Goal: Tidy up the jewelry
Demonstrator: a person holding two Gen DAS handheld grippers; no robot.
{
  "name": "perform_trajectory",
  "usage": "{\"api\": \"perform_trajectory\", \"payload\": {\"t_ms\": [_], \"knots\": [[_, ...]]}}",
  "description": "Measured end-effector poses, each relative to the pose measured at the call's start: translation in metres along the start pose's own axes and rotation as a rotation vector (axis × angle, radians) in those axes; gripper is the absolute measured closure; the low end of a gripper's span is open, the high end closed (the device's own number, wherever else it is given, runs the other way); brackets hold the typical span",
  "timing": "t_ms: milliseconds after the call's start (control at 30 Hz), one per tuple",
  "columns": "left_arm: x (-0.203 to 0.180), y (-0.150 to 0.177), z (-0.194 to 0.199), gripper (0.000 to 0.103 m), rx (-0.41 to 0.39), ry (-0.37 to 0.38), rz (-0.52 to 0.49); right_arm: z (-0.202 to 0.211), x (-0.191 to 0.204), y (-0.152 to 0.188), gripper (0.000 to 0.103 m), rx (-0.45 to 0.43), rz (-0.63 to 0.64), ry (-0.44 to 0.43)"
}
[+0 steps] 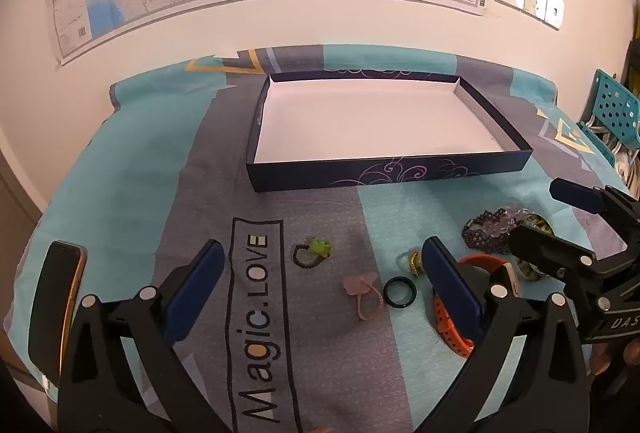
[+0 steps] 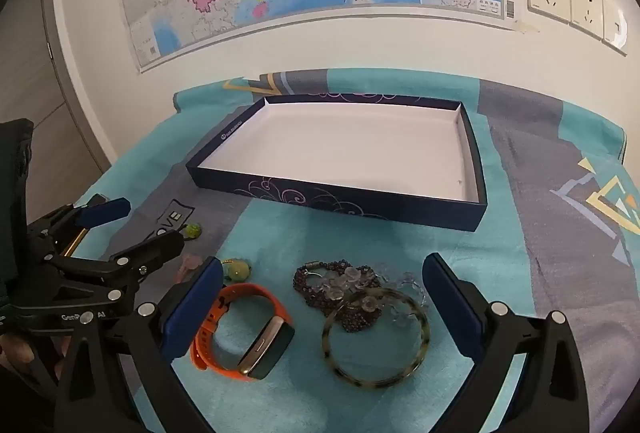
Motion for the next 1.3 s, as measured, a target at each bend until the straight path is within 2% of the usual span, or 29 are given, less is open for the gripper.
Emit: {"api": "perform_trajectory", "payload": {"t_ms": [367, 667, 1300], "knots": [[0.0, 0.0, 0.001, 0.006, -0.007, -0.002, 0.0, 0.003, 0.021, 0.004, 0.006, -0.006, 0.02, 0.001], [0.017, -0.001, 0.004, 0.006, -0.008, -0.002, -0.001, 0.004, 0.026, 0.005, 0.006, -0.009, 0.023, -0.004], [0.023, -0.004, 0.003, 0.006, -0.009, -0.004, -0.001, 0.0, 0.034, 0.008, 0.006, -0.005, 0.04, -0.017]]}}
Point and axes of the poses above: each gripper's, at about its wrist camera, not at the fingertips, and z roughly against the way its jaws point, x to its left, y to its underside, the point moved 2 cm from there along -z, roughly the way its jaws point, and after that the axes turned 7 degrees about x, right-handed, at the moved point
